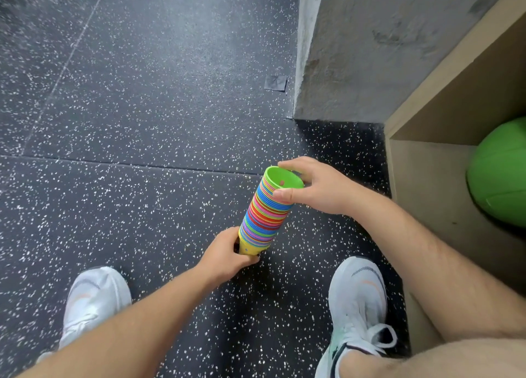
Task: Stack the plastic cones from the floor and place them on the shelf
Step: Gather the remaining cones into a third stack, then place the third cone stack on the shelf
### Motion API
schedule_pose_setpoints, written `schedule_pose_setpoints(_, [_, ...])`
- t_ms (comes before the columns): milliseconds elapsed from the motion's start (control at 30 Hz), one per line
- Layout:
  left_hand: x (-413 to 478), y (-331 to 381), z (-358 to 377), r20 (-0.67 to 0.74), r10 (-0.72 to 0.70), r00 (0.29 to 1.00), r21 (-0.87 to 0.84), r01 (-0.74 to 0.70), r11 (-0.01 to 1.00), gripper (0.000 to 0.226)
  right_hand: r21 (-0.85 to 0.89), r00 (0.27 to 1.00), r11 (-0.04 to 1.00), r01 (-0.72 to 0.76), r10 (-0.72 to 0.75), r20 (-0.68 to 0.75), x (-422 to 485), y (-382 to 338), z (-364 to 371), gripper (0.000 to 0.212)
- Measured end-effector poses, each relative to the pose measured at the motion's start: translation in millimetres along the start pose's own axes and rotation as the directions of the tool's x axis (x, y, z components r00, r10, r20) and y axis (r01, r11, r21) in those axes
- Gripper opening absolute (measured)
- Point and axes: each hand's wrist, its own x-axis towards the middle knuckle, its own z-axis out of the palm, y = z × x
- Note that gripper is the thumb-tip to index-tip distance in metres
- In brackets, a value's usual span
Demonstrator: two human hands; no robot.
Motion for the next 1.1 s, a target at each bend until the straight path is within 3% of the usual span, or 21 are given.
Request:
schedule_pose_setpoints(100, [0, 5, -14, -0.002, -0.012, 1.0, -0.139, 0.011, 0.99, 0.041, 0.111, 0.999, 0.993, 0.034, -0.031, -0.033, -8, -7, -14, 0.079])
schedule_pose_setpoints(233, [-16, 52, -78, 0.077, 0.092, 0.993, -0.26, -0.07, 0.963, 0.044, 0.144, 0.992, 0.985, 0.094, -0.08, -0.097, -22, -39, -59, 0.068])
schedule_pose_setpoints(367, [-54, 110, -168, -0.142, 0.216, 0.966, -0.433, -0.257, 0.864, 0.067, 0.21, 0.982, 0.964, 0.164, -0.14, -0.125, -45, -90, -104, 0.057])
schedule_pose_setpoints(467, [-74, 153, -227, -0.306, 0.271, 0.912, -0.581, -0.405, 0.706, 0.088, 0.21, 0.954, 0.942, 0.26, -0.218, -0.205, -57, -137, -122, 0.07])
schedule_pose_setpoints(600, [-96, 223, -304, -0.353, 0.374, 0.858, -0.643, -0.512, 0.569, 0.107, 0.132, 0.878, 0.913, 0.387, -0.321, -0.356, -66, -207, -145, 0.078])
schedule_pose_setpoints(667, [-110, 260, -341, -0.346, 0.415, 0.841, -0.651, -0.534, 0.539, 0.101, 0.1, 0.839, 0.897, 0.429, -0.355, -0.412, -70, -240, -155, 0.079])
schedule_pose_setpoints(767, [-118, 310, -388, -0.333, 0.467, 0.819, -0.648, -0.559, 0.518, 0.057, 0.06, 0.767, 0.871, 0.488, -0.395, -0.506, -64, -278, -170, 0.074])
schedule_pose_setpoints(833, [-116, 342, -409, -0.345, 0.503, 0.793, -0.641, -0.59, 0.491, 0.04, 0.02, 0.738, 0.871, 0.492, -0.404, -0.541, -54, -297, -179, 0.075])
schedule_pose_setpoints(1100, [-84, 457, -452, -0.482, 0.664, 0.572, -0.502, -0.801, 0.326, 0.042, -0.104, 0.771, 0.896, 0.432, -0.427, -0.473, 0, -362, -217, 0.069])
